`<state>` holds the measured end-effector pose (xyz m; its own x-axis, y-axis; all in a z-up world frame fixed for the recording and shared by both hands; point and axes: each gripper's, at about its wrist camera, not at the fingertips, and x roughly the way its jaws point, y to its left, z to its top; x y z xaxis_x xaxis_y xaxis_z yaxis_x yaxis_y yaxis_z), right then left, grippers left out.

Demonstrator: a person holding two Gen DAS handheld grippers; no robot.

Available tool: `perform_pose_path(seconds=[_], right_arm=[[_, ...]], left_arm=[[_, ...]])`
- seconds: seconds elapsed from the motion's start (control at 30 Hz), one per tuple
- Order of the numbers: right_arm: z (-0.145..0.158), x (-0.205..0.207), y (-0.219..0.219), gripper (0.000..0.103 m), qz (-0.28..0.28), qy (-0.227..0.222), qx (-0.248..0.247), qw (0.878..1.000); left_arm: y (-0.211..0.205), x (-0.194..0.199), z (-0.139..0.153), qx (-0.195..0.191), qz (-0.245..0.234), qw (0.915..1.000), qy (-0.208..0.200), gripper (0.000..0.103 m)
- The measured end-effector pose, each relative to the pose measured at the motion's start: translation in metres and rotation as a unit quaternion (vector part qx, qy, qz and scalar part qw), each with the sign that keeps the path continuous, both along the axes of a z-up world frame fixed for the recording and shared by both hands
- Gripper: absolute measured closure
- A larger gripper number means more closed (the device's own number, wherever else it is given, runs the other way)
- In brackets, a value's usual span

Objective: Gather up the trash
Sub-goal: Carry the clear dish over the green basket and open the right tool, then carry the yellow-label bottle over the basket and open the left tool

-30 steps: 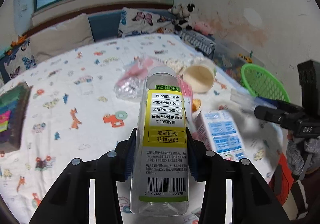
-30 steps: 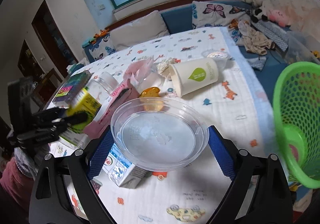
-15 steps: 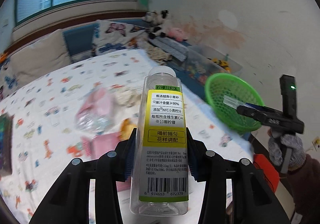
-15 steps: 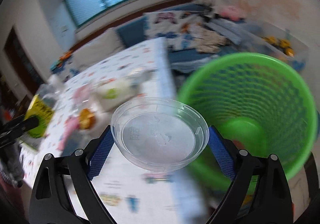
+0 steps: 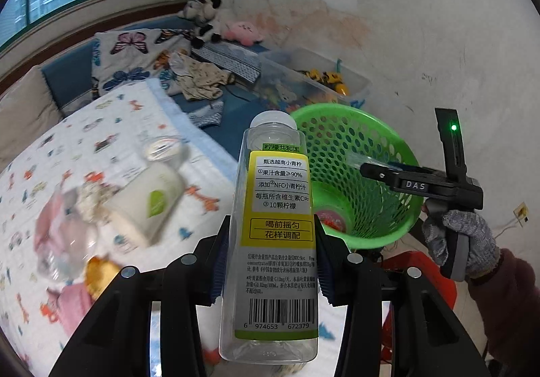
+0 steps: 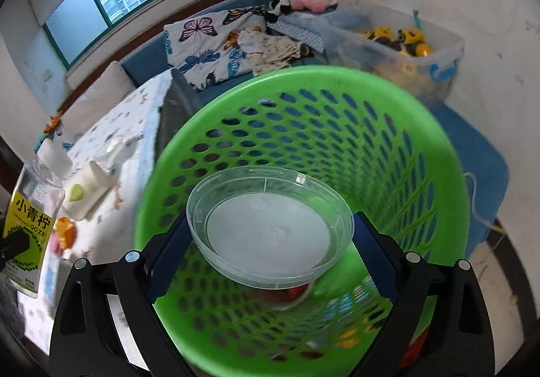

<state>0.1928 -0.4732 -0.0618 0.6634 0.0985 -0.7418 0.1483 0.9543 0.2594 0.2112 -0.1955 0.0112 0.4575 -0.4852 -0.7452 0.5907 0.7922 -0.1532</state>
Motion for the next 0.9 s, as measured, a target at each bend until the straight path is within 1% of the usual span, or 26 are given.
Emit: perform_pose_path(seconds=[0.1, 0.2, 0.37, 0.53, 0.7, 0.9], right_arm=[[-0.002, 0.004, -0.002, 0.009, -0.002, 0.0, -0.014, 1.0], [-0.002, 0.005, -0.008, 0.007, -0.007, -0.005, -0.009, 1.0], [0.006, 0.002, -0.014, 0.007, -0.014, -0.02, -0.009, 1.0], [0.019, -0.01, -0.014, 0.007, -0.012, -0.043, -0.02, 0.999], [0.032, -0.028, -0.015, 0.007, -0.014, -0.065, -0.038, 0.997], [0.036, -0.05, -0.02, 0.007, -0.023, -0.077, -0.044, 0.996]], left_arm=[[-0.018, 0.007, -0.005, 0.006, -0.01, 0.9999, 0.009, 0.06], [-0.033, 0.011, -0.009, 0.01, -0.018, 0.9997, 0.012, 0.06], [-0.051, 0.014, -0.015, 0.016, -0.031, 0.9992, 0.017, 0.06], [-0.07, 0.019, -0.022, 0.028, -0.046, 0.9982, 0.025, 0.06], [-0.098, 0.026, -0.03, 0.047, -0.065, 0.9962, 0.035, 0.06], [-0.133, 0.034, -0.041, 0.079, -0.091, 0.9917, 0.044, 0.06]])
